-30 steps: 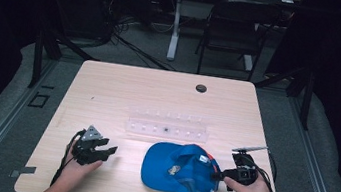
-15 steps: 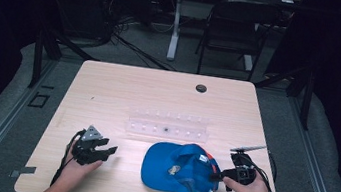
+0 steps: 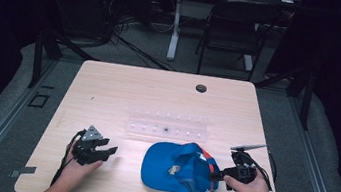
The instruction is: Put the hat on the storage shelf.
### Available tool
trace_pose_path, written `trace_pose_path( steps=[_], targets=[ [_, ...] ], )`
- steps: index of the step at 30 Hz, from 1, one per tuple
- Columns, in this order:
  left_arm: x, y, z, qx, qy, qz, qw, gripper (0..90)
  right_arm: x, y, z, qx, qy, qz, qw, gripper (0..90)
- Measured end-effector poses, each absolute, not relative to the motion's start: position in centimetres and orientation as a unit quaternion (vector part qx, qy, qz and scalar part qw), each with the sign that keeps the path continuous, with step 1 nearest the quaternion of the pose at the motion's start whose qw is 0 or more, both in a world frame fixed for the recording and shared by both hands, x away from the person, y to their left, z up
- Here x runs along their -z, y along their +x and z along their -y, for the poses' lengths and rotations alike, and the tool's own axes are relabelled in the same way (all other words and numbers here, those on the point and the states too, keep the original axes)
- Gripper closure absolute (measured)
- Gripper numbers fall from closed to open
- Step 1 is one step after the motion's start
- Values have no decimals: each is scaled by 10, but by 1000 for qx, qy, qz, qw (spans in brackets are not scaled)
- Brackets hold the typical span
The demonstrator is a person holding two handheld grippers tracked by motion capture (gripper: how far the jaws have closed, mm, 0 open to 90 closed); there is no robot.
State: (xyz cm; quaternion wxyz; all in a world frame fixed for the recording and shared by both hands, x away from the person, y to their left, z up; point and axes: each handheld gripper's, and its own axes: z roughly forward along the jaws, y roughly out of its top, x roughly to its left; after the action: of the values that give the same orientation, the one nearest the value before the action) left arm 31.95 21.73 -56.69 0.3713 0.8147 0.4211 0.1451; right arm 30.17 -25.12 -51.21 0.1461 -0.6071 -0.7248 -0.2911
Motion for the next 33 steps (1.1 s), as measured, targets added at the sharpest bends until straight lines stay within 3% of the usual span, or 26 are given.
trace_pose_path(
  steps=[33],
  targets=[
    [567, 319, -217, -144, 814, -422, 372, 509, 461, 313, 258, 275, -614, 733, 103, 789]
  ],
)
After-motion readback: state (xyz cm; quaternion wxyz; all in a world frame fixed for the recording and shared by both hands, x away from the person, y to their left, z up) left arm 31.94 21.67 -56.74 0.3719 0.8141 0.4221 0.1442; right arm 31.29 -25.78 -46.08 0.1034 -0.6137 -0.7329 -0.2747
